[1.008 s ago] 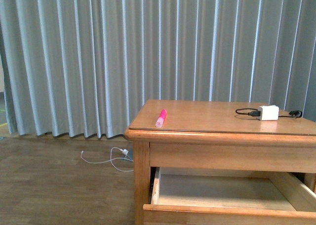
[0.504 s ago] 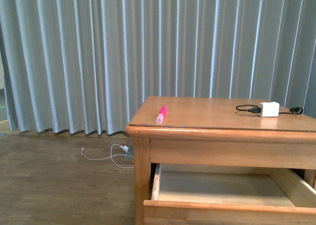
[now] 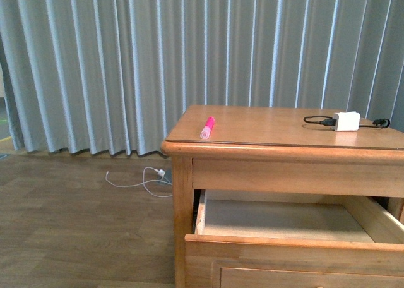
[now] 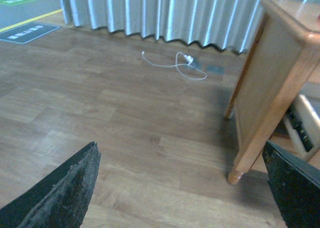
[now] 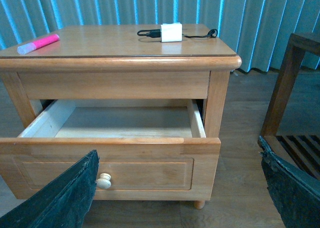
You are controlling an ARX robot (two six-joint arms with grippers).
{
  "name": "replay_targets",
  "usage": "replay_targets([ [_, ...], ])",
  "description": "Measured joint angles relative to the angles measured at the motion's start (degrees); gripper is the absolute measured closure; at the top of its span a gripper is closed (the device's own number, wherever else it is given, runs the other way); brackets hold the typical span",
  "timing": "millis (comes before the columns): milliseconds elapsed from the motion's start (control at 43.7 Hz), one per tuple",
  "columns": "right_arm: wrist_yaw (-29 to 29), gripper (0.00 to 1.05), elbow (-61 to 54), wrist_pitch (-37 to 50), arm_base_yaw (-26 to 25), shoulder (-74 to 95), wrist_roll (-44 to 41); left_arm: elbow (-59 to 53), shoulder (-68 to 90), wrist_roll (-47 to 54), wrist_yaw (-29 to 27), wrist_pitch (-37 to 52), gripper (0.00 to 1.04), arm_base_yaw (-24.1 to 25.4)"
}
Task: Place pink marker in drawer with both arms
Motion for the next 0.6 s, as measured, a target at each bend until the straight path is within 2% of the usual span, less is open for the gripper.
replay_targets([
  [46,0.0,0.09,0.0,0.0,0.0,0.0,0.0,1.3,6.5,-1.4,-5.6,3.4,0.06,-4.4],
  [115,0.0,0.09,0.0,0.0,0.0,0.0,0.0,5.6,17.4,-2.5,-6.2,9.9,0.06,-7.7],
  [275,0.0,0.09,0.0,0.0,0.0,0.0,0.0,21.4,45.7,-1.7,-1.9,22.2,0.06,-8.9],
  [435,0.0,0.09,0.0,0.0,0.0,0.0,0.0,38.5,67.9,0.3,5.3,26.5,0.06,-11.3],
  [595,0.0,0.09,0.0,0.0,0.0,0.0,0.0,51.4,81.3,1.0,6.7,25.7,0.06,-12.9],
])
